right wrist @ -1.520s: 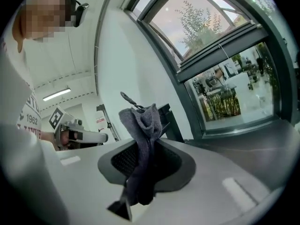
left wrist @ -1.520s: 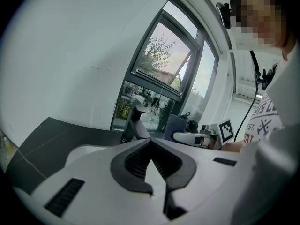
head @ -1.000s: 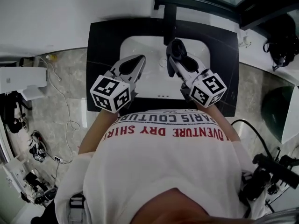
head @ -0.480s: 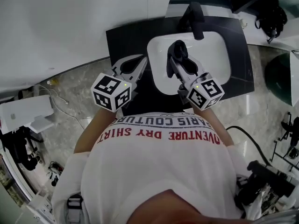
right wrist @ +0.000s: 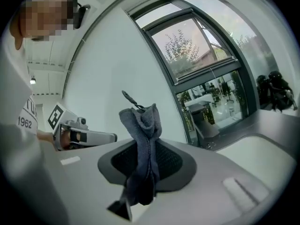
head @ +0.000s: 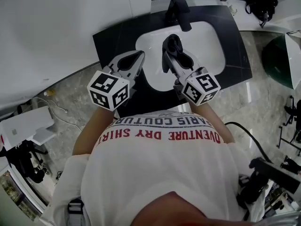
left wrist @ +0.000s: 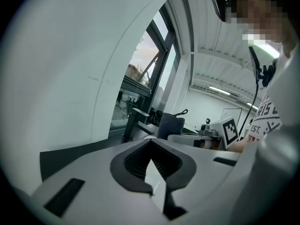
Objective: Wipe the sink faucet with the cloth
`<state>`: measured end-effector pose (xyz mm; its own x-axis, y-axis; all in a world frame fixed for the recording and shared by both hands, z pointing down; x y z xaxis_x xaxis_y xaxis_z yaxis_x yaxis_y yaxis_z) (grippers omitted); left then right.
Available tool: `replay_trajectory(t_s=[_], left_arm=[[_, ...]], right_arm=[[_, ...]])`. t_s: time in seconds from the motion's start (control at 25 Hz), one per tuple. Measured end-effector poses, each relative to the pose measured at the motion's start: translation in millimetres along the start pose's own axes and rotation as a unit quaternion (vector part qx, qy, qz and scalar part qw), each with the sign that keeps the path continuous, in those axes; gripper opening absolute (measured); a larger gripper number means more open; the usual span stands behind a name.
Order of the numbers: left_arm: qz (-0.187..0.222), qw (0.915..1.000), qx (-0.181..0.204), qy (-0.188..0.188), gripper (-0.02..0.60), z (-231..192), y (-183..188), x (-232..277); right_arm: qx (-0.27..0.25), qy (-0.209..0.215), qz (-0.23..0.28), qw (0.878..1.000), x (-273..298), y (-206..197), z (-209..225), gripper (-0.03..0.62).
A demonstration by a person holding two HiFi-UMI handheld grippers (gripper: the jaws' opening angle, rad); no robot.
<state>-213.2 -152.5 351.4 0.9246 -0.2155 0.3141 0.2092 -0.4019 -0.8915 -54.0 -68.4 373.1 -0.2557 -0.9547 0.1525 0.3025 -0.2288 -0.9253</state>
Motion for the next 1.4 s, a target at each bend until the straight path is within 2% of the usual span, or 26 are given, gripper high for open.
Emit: replay_trajectory(t_s=[0.24, 0.6, 0.84, 1.0, 1.12, 1.4], left_arm=[[-0.009, 0.9996, 0.003, -0.026, 0.000, -3, 1, 13], [-0.038, 0.9953, 0.018, -0.087, 0.000, -57, -4, -4], [-0.046, 0.9924, 0.024, -0.111, 0.000, -80, -3, -11], [-0.045, 0.9918, 0.020, -0.118, 0.000, -94, -2, -15], [-0.044, 0.9915, 0.011, -0.122, 0.000, -101, -1, -12], [-0.041, 0.9911, 0.007, -0.127, 0.000, -112, -2, -4]], right_arm=[[-0.005, -0.035, -0.001, 0.999, 1, -3, 10, 0.077], [-0.020, -0.125, 0.002, 0.992, 55, -28, -10, 0.077], [-0.061, -0.164, 0.031, 0.984, 88, -1, -5, 0.077], [-0.106, -0.195, 0.057, 0.974, 109, 29, 4, 0.077], [-0.146, -0.226, 0.062, 0.961, 122, 48, 15, 0.077], [-0.215, -0.288, 0.038, 0.932, 147, 71, 49, 0.077]])
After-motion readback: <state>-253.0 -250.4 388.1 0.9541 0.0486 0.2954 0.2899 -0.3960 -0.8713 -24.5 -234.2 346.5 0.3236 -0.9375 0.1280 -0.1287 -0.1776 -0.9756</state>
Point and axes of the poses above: the fingertips, and each gripper's own axes: x forward along the fingers, z to its right, y out of its top, the point moved 7 cm from there along -x, backward along the fingers, and after that the axes turned 1 degree about z, right-handed, at the moved point
